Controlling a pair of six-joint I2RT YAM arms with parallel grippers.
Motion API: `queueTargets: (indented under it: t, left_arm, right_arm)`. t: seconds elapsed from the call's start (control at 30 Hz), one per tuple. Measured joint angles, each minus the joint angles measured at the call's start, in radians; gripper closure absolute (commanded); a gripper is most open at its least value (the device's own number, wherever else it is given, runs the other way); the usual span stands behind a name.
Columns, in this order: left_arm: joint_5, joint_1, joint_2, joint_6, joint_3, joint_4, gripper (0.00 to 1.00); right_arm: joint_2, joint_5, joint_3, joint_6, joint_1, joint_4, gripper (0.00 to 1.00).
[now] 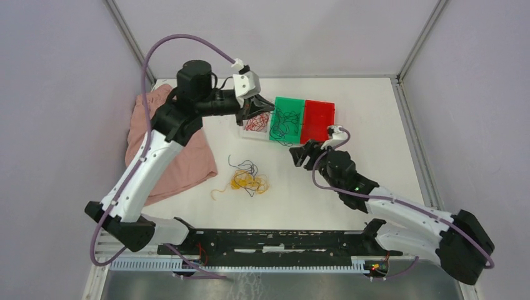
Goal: Untangle the cables
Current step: Untie the cable, then place the cable in the bin.
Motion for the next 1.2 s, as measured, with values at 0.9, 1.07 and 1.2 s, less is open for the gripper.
queueTargets:
  t: [0.9,1.07,1.2]
  left_arm:
    - [-0.409,0.002,0.745,0.115,0.233,0.22,0.97]
    - [-0.521,0.002,0.765,0.126,0.234,0.243,0.97]
    - [-0.581,0.002,0.767,0.126,0.233,0.26,0.97]
  right_arm:
    - [-0.433,0.499,-0.009,-0.045,-0.005,-0.377,0.3]
    - [-0.427,0.499,-0.009,-0.049,-0.005,-0.381,0.29]
    - [-0.401,0.496,-0.009,-0.052,-0.005,-0.38,0.3]
